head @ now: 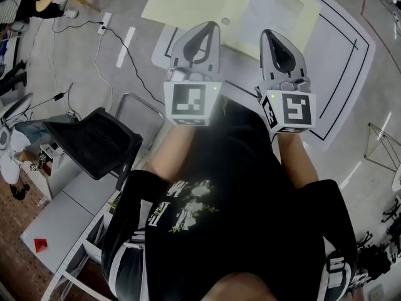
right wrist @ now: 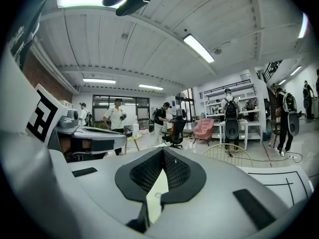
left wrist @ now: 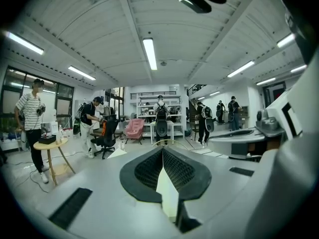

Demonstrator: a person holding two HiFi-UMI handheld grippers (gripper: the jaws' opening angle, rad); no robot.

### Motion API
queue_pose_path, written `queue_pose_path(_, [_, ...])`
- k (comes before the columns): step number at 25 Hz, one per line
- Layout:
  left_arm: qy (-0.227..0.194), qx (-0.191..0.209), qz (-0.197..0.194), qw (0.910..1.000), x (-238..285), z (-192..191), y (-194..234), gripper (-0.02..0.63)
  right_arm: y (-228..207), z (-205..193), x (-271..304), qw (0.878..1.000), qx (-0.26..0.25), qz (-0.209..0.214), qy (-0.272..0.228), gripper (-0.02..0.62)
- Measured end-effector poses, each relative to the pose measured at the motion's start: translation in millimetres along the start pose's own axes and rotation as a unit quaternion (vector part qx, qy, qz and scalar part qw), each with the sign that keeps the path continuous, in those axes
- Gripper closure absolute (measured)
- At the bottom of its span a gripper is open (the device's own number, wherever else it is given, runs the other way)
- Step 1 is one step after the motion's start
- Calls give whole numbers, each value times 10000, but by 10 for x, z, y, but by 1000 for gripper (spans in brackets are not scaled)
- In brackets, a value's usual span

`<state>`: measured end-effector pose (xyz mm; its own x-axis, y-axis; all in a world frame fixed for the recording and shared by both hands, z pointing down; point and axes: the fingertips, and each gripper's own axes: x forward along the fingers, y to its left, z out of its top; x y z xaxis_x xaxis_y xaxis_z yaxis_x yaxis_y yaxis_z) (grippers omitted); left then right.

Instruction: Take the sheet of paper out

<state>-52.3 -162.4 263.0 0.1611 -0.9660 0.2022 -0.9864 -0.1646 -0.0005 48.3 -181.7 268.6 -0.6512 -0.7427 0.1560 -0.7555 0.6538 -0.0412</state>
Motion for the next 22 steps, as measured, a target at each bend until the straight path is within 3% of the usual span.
queue_pose_path(3, [29,-25,45,10000,159,-18,-7,603,-170,-71,93,9999,10,-21,99,595])
queue_pose_path(11, [288,-96,-165,9994,270,-124,217,603,-69,-100,263,9992,-64,-166,364,595])
queue_pose_path(22, [918,-95,-430,9948,691,-597,422,603,-360,-486,539,9947,132,-613,815,595])
